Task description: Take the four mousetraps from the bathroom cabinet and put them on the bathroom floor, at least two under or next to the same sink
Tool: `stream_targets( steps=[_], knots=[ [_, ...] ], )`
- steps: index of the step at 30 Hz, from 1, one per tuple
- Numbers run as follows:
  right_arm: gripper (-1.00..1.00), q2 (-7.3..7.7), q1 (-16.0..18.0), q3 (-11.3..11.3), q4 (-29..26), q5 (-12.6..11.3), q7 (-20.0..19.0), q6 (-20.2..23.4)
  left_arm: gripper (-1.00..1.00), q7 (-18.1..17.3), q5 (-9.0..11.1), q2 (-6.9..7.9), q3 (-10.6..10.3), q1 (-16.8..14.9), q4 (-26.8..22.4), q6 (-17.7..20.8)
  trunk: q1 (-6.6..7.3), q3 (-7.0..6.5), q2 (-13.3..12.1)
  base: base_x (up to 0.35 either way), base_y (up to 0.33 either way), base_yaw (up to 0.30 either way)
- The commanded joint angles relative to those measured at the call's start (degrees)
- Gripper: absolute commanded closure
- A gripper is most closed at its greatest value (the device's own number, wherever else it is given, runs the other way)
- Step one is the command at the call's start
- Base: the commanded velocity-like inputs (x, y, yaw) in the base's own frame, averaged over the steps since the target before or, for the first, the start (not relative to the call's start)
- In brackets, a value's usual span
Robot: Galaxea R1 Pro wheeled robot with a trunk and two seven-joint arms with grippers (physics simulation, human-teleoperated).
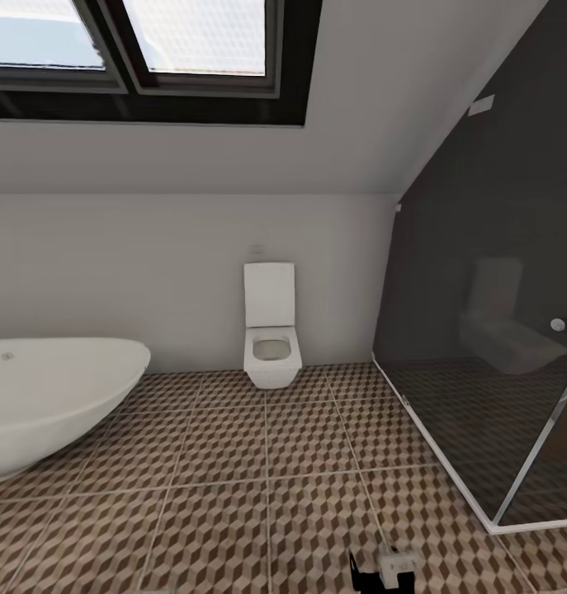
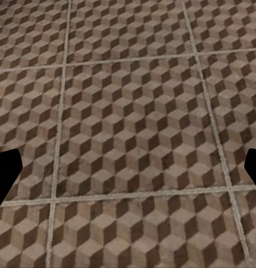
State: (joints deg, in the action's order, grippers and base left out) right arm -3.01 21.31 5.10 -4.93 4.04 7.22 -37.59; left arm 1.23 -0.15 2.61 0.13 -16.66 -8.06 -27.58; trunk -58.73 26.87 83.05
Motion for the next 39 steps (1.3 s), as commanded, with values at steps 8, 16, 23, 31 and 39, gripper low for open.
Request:
stream_targets(
  steps=[8,16,23,31,39],
  knots=[
    [-1.00,0.11,0.0,0.3,0.5,0.4,0.6,-0.1,-1.00,0.2,0.0,0.30,0.0,0.0,0.2,-0.3,0.00,0.06,0.0,0.000,0.000,-0.231],
    [-1.00,0.14,0.0,0.3,0.5,0.4,0.6,-0.1,-1.00,0.2,0.0,0.36,0.0,0.0,0.2,-0.3,0.00,0.06,0.0,0.000,0.000,-0.284],
    [-1.00,0.22,0.0,0.3,0.5,0.4,0.6,-0.1,-1.00,0.2,0.0,0.35,0.0,0.0,0.2,-0.3,0.00,0.06,0.0,0.000,0.000,-0.291],
    [-1.00,0.28,0.0,0.3,0.5,0.4,0.6,-0.1,-1.00,0.2,0.0,0.30,0.0,0.0,0.2,-0.2,0.00,0.06,0.0,0.000,0.000,-0.292],
    [-1.00,0.36,0.0,0.3,0.6,0.4,0.6,-0.1,-1.00,0.2,0.0,0.29,0.0,0.0,0.3,-0.2,0.00,0.06,0.0,0.000,0.000,-0.292]
  ],
)
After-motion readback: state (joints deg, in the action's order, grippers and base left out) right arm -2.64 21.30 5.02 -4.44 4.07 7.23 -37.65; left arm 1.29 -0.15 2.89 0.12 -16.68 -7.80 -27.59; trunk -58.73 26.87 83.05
